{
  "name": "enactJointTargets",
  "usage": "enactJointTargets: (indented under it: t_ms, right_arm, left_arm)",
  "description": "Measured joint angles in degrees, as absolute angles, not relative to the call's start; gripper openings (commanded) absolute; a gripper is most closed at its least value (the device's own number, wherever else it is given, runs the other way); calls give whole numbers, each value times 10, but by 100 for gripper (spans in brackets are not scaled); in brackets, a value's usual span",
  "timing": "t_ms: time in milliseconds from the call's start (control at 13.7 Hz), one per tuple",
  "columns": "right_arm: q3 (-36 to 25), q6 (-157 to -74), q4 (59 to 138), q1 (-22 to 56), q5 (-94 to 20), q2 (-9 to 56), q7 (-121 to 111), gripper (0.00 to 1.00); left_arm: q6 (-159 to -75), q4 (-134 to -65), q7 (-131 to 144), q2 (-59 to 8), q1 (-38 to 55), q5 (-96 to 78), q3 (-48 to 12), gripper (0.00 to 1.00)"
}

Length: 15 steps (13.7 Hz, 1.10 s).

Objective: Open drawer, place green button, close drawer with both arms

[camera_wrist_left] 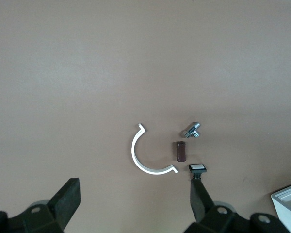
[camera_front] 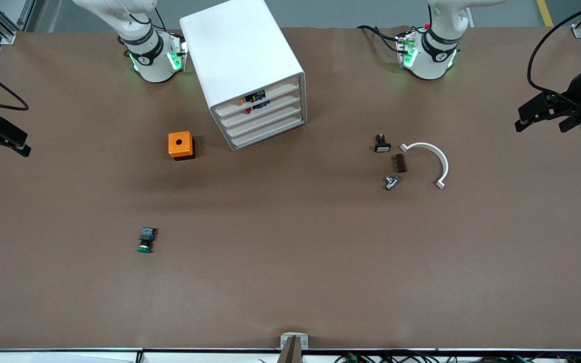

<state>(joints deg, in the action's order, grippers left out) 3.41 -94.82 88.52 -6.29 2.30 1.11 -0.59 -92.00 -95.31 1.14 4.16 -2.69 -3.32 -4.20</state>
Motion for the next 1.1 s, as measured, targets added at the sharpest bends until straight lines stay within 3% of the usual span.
enactJointTargets:
  t_ms: [733,1099]
  right_arm:
    - [34,-949,885,-63,23,11,-6,100]
    - [34,-949,885,-63,23,11,-6,100]
  left_arm:
    - [-918,-956,31,-82,-16,-33,-64,100]
    - [-886,-943,187,-149,62,-35,-84,100]
